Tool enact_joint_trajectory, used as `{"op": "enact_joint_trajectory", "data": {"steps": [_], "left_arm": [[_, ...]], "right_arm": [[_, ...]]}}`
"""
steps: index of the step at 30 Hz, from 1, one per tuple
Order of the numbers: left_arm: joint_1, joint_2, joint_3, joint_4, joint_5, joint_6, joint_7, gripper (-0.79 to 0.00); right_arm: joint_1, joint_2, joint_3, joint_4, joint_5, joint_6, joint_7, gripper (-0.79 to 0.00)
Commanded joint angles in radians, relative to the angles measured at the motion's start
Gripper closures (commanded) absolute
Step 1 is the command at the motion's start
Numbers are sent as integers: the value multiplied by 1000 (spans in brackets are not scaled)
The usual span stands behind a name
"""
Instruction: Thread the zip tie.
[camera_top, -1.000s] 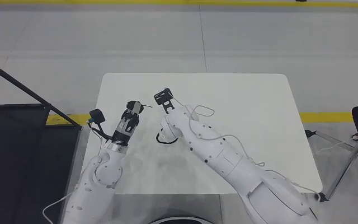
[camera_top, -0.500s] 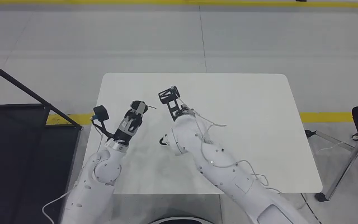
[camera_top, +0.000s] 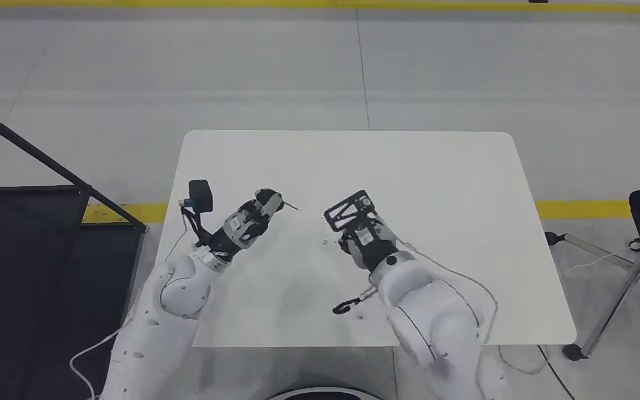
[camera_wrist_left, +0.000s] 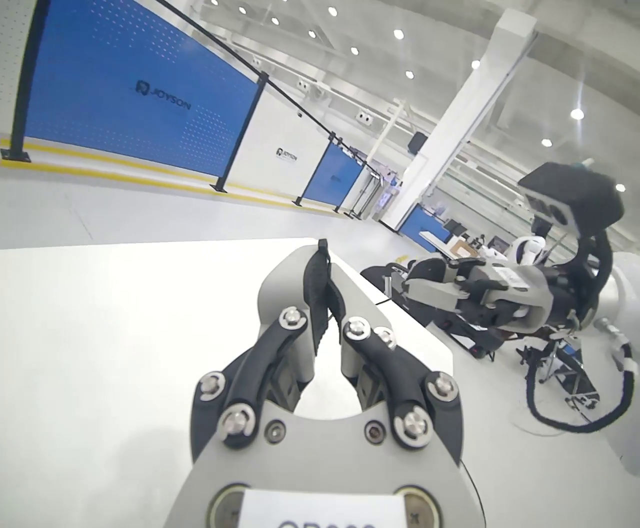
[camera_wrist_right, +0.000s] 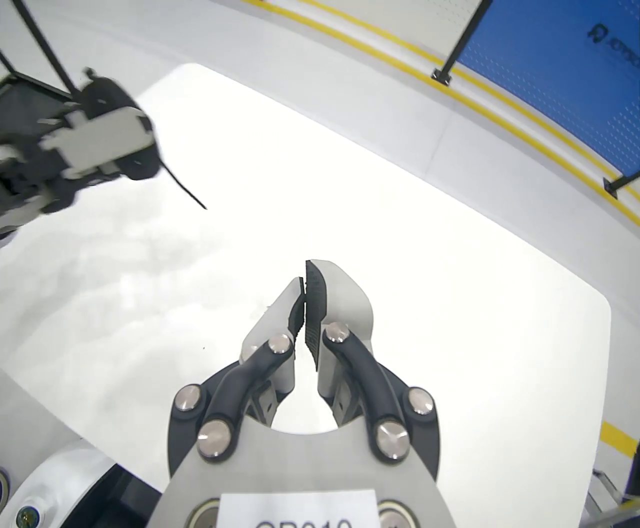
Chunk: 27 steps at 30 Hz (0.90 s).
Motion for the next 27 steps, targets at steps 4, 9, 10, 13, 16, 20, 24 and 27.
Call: {"op": "enact_joint_trajectory", "data": {"steps": [4,9,10,13,16,20,24,27], "left_arm": [[-3,6,4,-4,32,-28,-31,0],[-3,6,4,-4,32,-28,-31,0],[-3,6,4,-4,32,-28,-31,0],[-3,6,4,-4,32,-28,-31,0],[-3,6,4,-4,32,-28,-31,0],[-5,6,19,-16,50,-25,-57,0],[-41,15,37,10,86,-111,-135,0],[-76,20,49,49,108,-182,-171,0]], "right_arm": [[-115,27,136,-69,155,-234,-135,0],[-136,33,163,-75,184,-284,-154,0],[-136,33,163,-75,184,-284,-154,0],[-136,33,163,-75,184,-284,-154,0],[-136,33,163,-75,184,-284,-154,0],[-134,35,160,-76,176,-300,-177,0],[-151,44,175,-84,125,-339,-264,0],[-170,54,199,-104,107,-392,-312,0]]}}
